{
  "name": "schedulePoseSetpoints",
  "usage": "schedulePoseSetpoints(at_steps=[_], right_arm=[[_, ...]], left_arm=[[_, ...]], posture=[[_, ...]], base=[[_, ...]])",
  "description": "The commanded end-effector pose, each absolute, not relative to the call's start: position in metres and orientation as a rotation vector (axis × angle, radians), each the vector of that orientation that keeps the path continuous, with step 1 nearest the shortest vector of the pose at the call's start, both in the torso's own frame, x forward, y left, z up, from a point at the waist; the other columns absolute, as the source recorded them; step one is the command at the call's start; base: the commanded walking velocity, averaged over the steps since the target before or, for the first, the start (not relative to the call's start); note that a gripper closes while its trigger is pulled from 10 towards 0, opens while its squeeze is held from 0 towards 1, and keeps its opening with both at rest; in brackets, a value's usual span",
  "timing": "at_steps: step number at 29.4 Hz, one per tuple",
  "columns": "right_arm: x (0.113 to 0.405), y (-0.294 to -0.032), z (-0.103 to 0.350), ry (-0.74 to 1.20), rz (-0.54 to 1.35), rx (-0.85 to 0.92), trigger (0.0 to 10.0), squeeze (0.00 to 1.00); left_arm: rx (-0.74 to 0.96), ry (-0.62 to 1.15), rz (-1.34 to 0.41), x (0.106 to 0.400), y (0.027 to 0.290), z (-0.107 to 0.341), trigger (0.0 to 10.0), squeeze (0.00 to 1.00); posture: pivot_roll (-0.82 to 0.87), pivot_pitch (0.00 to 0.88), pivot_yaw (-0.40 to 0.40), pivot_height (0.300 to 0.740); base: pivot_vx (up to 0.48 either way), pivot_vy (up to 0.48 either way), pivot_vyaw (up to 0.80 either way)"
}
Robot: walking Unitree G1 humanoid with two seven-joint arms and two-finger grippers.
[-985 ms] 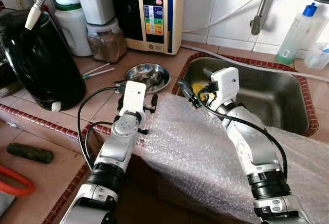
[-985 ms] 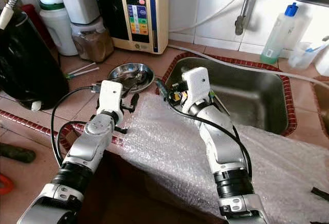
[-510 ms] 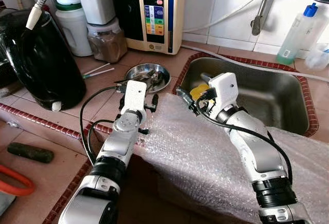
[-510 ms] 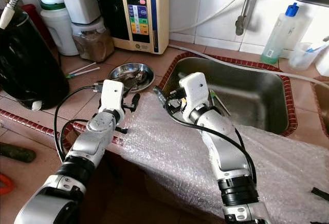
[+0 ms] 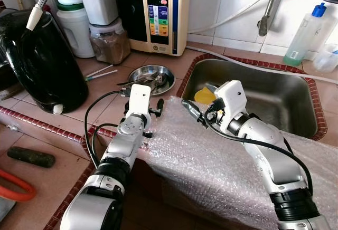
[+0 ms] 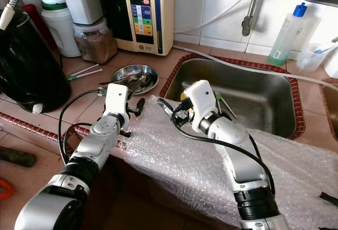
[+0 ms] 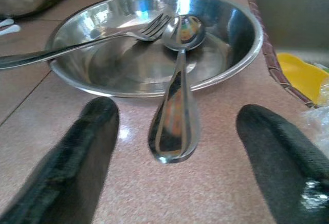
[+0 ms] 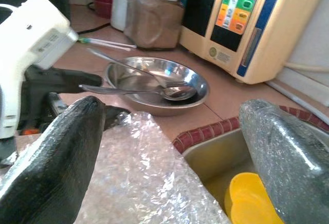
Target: Kitchen organization
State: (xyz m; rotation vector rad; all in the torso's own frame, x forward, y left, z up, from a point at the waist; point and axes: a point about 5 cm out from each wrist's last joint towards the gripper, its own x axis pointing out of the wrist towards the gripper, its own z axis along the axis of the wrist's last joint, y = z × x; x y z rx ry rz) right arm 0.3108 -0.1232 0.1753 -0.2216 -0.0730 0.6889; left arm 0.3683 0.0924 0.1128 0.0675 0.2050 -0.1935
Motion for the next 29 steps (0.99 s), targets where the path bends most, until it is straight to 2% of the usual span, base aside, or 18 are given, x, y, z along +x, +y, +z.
schedulePoseSetpoints(at_steps=[1, 2, 4, 5, 29], right_arm=[[0.3046, -0.1179, 0.1745, -0.065, 0.742, -0.237, 10.0, 0.00], [0.3035, -0.1171, 0.1733, -0.059, 0.749, -0.239, 10.0, 0.00], [0.3025, -0.1160, 0.1721, -0.053, 0.754, -0.241, 10.0, 0.00], [0.3024, -0.1157, 0.1721, -0.051, 0.756, -0.241, 10.0, 0.00], [0.2979, -0.1114, 0.1663, -0.016, 0.792, -0.252, 10.0, 0.00]], left_arm=[[0.067, 0.200, -0.199, 0.3707, 0.0919, 0.1159, 4.5, 0.00], [0.061, 0.204, -0.197, 0.3707, 0.0921, 0.1149, 3.9, 0.00], [0.043, 0.211, -0.195, 0.3708, 0.0922, 0.1133, 1.1, 0.00], [0.044, 0.209, -0.196, 0.3710, 0.0920, 0.1133, 0.0, 0.00], [0.045, 0.178, -0.187, 0.3750, 0.0954, 0.1181, 0.0, 0.00]], posture=[[-0.06, 0.000, 0.056, 0.740], [-0.07, 0.000, 0.057, 0.740], [-0.07, 0.000, 0.057, 0.740], [-0.07, 0.000, 0.057, 0.740], [-0.07, 0.000, 0.056, 0.740]], base=[[0.000, 0.000, 0.00], [0.000, 0.000, 0.00], [0.000, 0.000, 0.00], [0.000, 0.000, 0.00], [0.000, 0.000, 0.00]])
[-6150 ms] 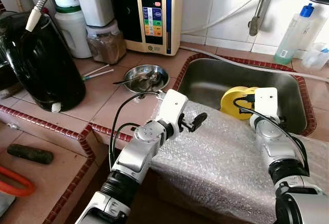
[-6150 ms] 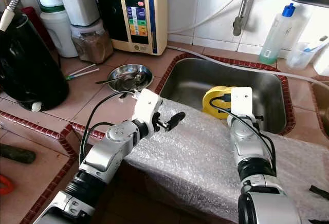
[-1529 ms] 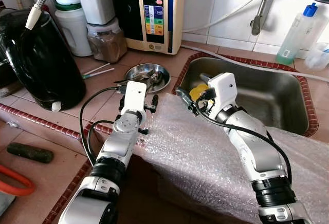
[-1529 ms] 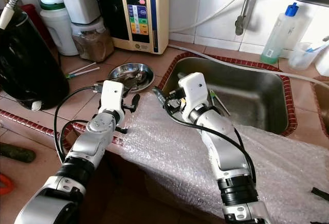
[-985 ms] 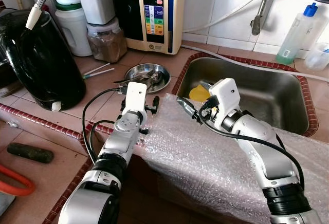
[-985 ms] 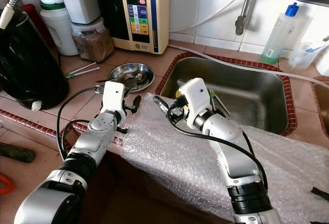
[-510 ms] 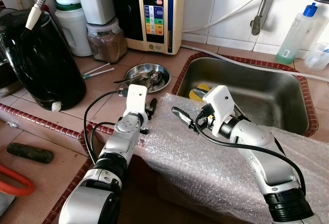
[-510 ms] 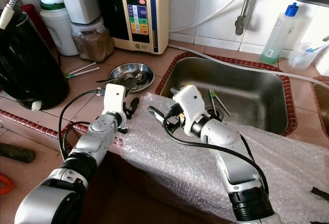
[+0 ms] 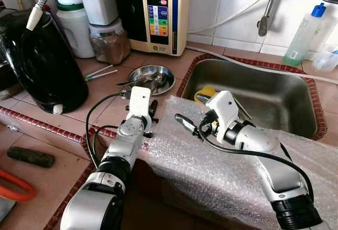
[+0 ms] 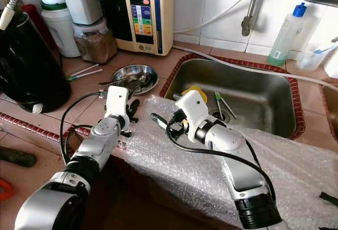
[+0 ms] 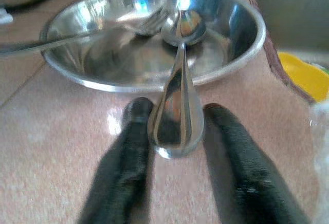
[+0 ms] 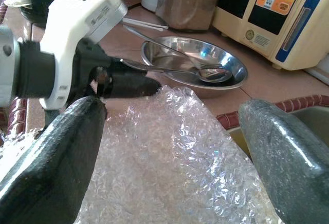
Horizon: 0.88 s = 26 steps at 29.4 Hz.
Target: Kitchen organization
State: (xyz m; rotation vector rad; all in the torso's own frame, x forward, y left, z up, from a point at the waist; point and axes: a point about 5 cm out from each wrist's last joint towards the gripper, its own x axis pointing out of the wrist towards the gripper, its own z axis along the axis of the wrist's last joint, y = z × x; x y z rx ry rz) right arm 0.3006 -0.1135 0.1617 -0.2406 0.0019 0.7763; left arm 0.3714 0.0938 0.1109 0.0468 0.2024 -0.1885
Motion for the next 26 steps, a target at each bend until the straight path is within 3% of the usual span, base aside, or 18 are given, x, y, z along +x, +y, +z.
schedulePoseSetpoints(at_steps=[1, 18, 26], right_arm=[[0.298, -0.111, 0.166, -0.016, 0.792, -0.252, 10.0, 0.00], [0.299, -0.111, 0.165, -0.013, 0.793, -0.263, 10.0, 0.00], [0.299, -0.113, 0.164, -0.010, 0.791, -0.269, 10.0, 0.00]], left_arm=[[0.045, 0.178, -0.187, 0.375, 0.095, 0.118, 0.0, 0.00], [0.067, 0.132, -0.156, 0.376, 0.100, 0.124, 0.0, 0.00], [0.086, 0.125, -0.094, 0.368, 0.116, 0.123, 0.0, 0.00]], posture=[[-0.07, 0.000, 0.056, 0.740], [-0.06, 0.000, 0.057, 0.740], [-0.06, 0.000, 0.057, 0.740]], base=[[0.000, 0.000, 0.00], [0.000, 0.000, 0.00], [0.000, 0.000, 0.00]])
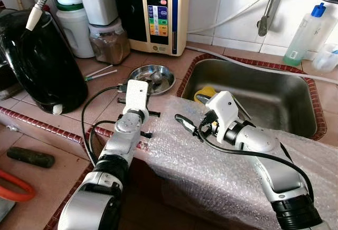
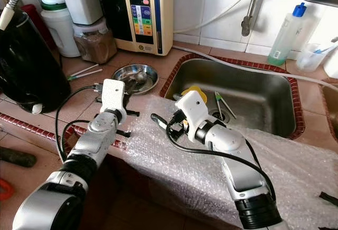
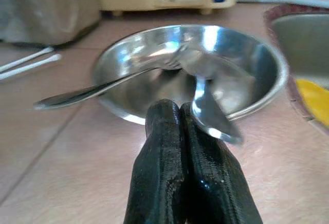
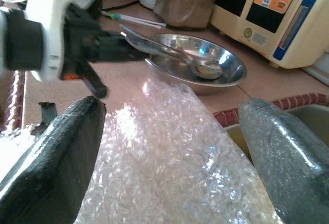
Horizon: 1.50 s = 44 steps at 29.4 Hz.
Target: Kitchen organization
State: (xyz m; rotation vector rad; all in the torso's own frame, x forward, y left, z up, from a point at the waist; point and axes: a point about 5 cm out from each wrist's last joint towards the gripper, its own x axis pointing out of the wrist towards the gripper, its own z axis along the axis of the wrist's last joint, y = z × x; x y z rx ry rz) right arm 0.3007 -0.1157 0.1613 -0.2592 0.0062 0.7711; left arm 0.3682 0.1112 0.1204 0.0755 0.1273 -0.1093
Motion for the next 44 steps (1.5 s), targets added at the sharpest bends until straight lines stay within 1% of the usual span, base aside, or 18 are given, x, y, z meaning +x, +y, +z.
schedulePoseSetpoints(at_steps=[1, 8, 14, 16, 21, 26, 29, 34, 44], right_arm=[[0.299, -0.113, 0.164, -0.010, 0.791, -0.269, 10.0, 0.00], [0.302, -0.113, 0.165, -0.014, 0.792, -0.278, 10.0, 0.00], [0.303, -0.114, 0.165, -0.014, 0.792, -0.282, 10.0, 0.00], [0.303, -0.113, 0.164, -0.014, 0.792, -0.281, 10.0, 0.00], [0.304, -0.111, 0.164, -0.017, 0.790, -0.281, 10.0, 0.00], [0.305, -0.110, 0.163, -0.022, 0.780, -0.288, 10.0, 0.00], [0.308, -0.113, 0.164, -0.025, 0.757, -0.288, 10.0, 0.00], [0.311, -0.116, 0.163, -0.025, 0.730, -0.284, 10.0, 0.00], [0.312, -0.116, 0.162, -0.026, 0.717, -0.283, 10.0, 0.00]], left_arm=[[0.085, 0.126, -0.091, 0.367, 0.117, 0.122, 0.0, 0.00], [0.090, 0.145, -0.077, 0.352, 0.127, 0.122, 0.0, 0.00], [0.096, 0.181, -0.063, 0.336, 0.142, 0.121, 0.0, 0.00], [0.095, 0.176, -0.064, 0.334, 0.142, 0.124, 0.0, 0.00], [0.085, 0.097, -0.067, 0.329, 0.140, 0.136, 0.0, 0.00], [0.043, 0.089, -0.067, 0.326, 0.136, 0.135, 0.0, 0.00], [0.029, 0.052, -0.084, 0.325, 0.130, 0.136, 0.0, 0.00], [0.007, -0.005, -0.045, 0.326, 0.131, 0.144, 0.0, 0.00], [-0.008, -0.128, -0.022, 0.331, 0.135, 0.163, 0.0, 0.00]], posture=[[-0.06, 0.000, 0.057, 0.740], [-0.04, 0.000, 0.055, 0.740], [-0.03, 0.000, 0.053, 0.740], [-0.02, 0.000, 0.053, 0.740], [-0.02, 0.000, 0.049, 0.740], [-0.02, 0.000, 0.046, 0.740], [-0.02, 0.000, 0.045, 0.740], [-0.03, 0.000, 0.042, 0.740], [-0.03, 0.000, 0.040, 0.740]], base=[[0.000, 0.000, 0.00], [0.000, 0.000, 0.00], [0.000, 0.000, 0.00], [0.000, 0.000, 0.00], [0.000, 0.000, 0.00], [0.000, 0.000, 0.00], [0.000, 0.000, 0.00], [0.000, 0.000, 0.00], [0.000, 0.000, 0.00]])
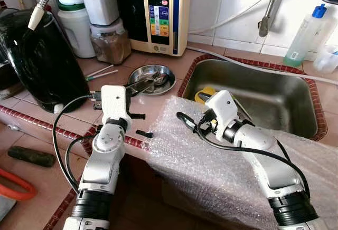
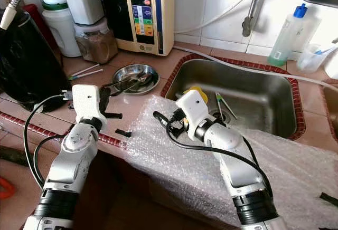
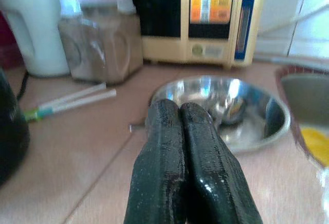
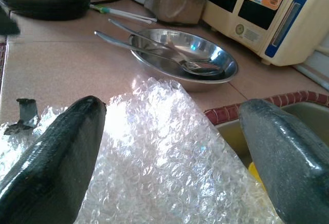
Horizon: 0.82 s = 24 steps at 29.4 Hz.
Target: Kitchen organization
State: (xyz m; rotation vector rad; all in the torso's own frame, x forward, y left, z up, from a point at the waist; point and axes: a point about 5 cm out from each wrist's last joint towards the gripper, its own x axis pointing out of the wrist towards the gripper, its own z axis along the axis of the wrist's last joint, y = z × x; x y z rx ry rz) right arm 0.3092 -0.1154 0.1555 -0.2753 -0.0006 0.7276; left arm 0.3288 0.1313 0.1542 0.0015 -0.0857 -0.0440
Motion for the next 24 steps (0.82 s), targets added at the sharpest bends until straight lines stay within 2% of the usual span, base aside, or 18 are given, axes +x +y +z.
schedulePoseSetpoints(at_steps=[1, 4, 5, 6, 18, 24], right_arm=[[0.313, -0.116, 0.162, -0.026, 0.715, -0.284, 10.0, 0.00], [0.313, -0.117, 0.161, -0.026, 0.711, -0.287, 10.0, 0.00], [0.313, -0.118, 0.161, -0.025, 0.708, -0.288, 10.0, 0.00], [0.313, -0.118, 0.161, -0.025, 0.706, -0.288, 10.0, 0.00], [0.313, -0.117, 0.160, -0.024, 0.704, -0.295, 10.0, 0.00], [0.312, -0.119, 0.160, -0.023, 0.697, -0.297, 10.0, 0.00]], left_arm=[[0.001, -0.133, -0.024, 0.331, 0.135, 0.164, 0.0, 0.00], [0.017, -0.137, -0.031, 0.332, 0.135, 0.165, 0.0, 0.00], [0.031, -0.133, -0.037, 0.334, 0.135, 0.165, 8.5, 0.00], [0.034, -0.132, -0.036, 0.335, 0.136, 0.165, 10.0, 1.00], [-0.013, 0.036, -0.153, 0.358, 0.133, 0.155, 10.0, 1.00], [-0.013, 0.029, -0.158, 0.364, 0.134, 0.159, 10.0, 1.00]], posture=[[-0.03, 0.000, 0.041, 0.740], [-0.03, 0.000, 0.041, 0.740], [-0.03, 0.000, 0.041, 0.740], [-0.03, 0.000, 0.042, 0.740], [-0.04, 0.000, 0.046, 0.740], [-0.04, 0.000, 0.048, 0.740]], base=[[0.000, 0.000, 0.00], [0.000, 0.000, 0.00], [0.000, 0.000, 0.00], [0.000, 0.000, 0.00], [0.000, 0.000, 0.00], [0.000, 0.000, 0.00]])
